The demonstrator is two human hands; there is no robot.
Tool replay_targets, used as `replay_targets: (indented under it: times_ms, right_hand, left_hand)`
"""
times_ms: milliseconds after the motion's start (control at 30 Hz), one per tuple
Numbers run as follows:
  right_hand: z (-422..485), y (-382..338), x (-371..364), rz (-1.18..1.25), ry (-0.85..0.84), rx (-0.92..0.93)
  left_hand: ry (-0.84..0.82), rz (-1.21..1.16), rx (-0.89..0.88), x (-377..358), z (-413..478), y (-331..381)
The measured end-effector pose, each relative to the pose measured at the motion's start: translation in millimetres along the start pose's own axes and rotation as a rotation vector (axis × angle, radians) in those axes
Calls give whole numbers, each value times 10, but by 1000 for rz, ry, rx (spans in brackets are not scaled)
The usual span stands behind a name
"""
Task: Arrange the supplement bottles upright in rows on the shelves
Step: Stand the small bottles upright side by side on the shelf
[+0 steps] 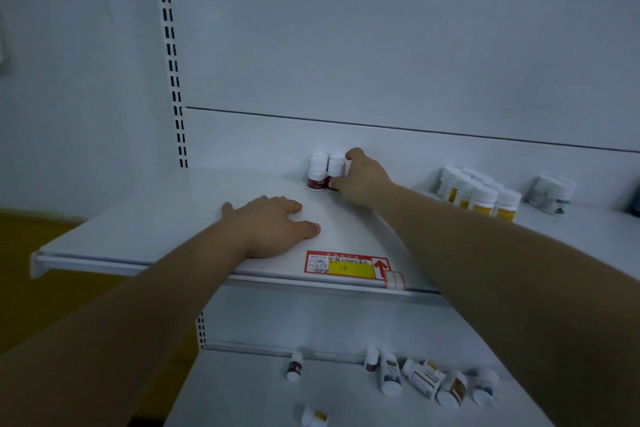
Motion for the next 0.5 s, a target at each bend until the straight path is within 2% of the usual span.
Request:
replay_targets:
  times_ms: [200,367,500]
  right_hand:
    - [-391,32,224,-80,15,-1]
    - [-904,89,427,-130,5,-42]
    - [-1307,50,561,-163,-21,-17]
  left_hand:
    - [62,-148,-11,102,-52,34]
    - [93,-355,-134,251,-242,153]
    - [103,-302,-212,292,-670,381]
Point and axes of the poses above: each hand's wrist, its own z-axis towards the middle knuckle, its own x-axis out of the back of the hand, y = z × x, the point moved 8 cm from there along z, towards the middle knuckle, and after that the axes turned 1 degree about x, right-handed, at the moved point
